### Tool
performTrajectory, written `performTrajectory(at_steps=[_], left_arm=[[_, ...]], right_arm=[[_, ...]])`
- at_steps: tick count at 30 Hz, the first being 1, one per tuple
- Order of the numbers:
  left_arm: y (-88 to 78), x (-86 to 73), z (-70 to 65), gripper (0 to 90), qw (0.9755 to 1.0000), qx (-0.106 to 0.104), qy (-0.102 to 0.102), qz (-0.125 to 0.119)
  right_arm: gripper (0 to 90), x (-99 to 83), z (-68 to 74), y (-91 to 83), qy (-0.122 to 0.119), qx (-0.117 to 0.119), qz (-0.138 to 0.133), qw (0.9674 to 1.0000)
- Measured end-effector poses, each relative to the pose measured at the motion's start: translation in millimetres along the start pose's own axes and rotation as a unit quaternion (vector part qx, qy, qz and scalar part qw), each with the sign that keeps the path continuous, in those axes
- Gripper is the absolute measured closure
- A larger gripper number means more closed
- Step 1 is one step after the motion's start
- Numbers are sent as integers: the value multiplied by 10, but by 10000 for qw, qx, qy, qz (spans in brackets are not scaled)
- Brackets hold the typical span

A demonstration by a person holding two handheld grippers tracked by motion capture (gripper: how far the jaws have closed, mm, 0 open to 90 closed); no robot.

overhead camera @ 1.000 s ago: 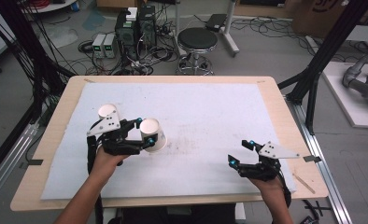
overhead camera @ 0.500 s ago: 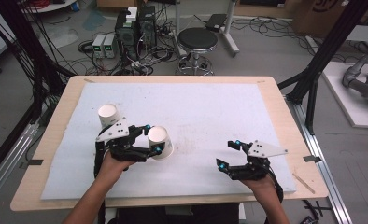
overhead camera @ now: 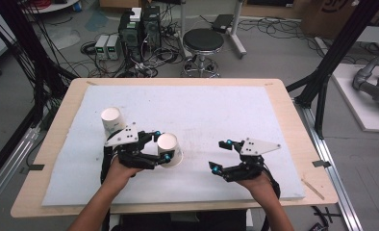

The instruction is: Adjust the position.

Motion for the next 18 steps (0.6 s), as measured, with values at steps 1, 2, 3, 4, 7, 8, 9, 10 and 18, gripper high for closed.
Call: performTrajectory(at_steps=[1,2,3,4,7,8,9,10,18], left_arm=[[7,-2,-7,332,10000,-25,-3,9],[12,-3,-11,332,10000,-49,10,19],[21,-6,-17,333,10000,-71,24,42],[30,-8,-22,333,9999,-92,17,49],[60,-15,-36,333,9999,-146,20,53],[70,-19,-42,333,9998,-162,23,68],[84,-22,-49,332,9998,-185,22,66],[94,-23,-54,333,9998,-204,28,72],[190,-38,-102,332,9993,-332,84,123]], right_arm=[[194,20,13,39,-39,78,8,10000],[194,20,13,39,-39,78,8,10000],[195,25,17,53,-53,108,25,9999],[195,32,26,77,-60,142,47,9999],[195,48,37,129,-103,224,68,9997],[195,54,41,150,-124,273,70,9995],[195,57,50,162,-97,305,90,9994],[195,61,50,178,-128,338,76,9993],[195,20,69,223,-136,492,89,9987]])
Point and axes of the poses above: each handheld gripper's, and its own axes: y roughly forward along the jaws, x roughly out of its top, z roughly to its left, the point moved 3 cm from there along y, roughly forward along the jaws, and after that the axes turned 1 degree about z, right-handed, at the moved point
